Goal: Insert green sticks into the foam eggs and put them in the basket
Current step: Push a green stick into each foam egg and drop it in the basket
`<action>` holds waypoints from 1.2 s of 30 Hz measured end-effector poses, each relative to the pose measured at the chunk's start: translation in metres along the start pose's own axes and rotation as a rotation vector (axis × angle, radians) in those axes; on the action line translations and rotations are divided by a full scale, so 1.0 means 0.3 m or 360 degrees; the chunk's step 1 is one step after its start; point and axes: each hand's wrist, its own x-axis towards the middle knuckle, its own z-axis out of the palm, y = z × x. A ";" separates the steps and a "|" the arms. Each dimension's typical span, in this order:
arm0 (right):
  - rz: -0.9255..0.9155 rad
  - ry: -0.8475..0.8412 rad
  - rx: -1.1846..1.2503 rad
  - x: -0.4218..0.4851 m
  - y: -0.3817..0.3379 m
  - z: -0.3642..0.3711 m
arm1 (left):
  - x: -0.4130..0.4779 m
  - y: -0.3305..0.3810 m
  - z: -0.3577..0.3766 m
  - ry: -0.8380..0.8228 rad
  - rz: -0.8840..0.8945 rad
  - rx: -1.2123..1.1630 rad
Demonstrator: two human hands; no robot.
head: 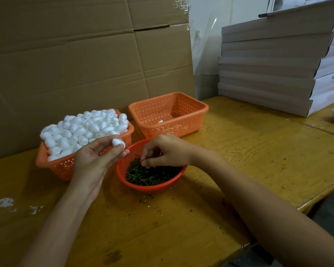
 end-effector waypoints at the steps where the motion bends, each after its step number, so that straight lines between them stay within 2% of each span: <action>1: -0.0002 0.0006 -0.0004 0.000 0.001 0.000 | 0.000 0.001 0.001 -0.0003 -0.0004 -0.0003; 36: -0.0029 0.0013 -0.0023 0.003 0.007 0.002 | -0.004 0.004 0.003 0.0012 0.0038 -0.0019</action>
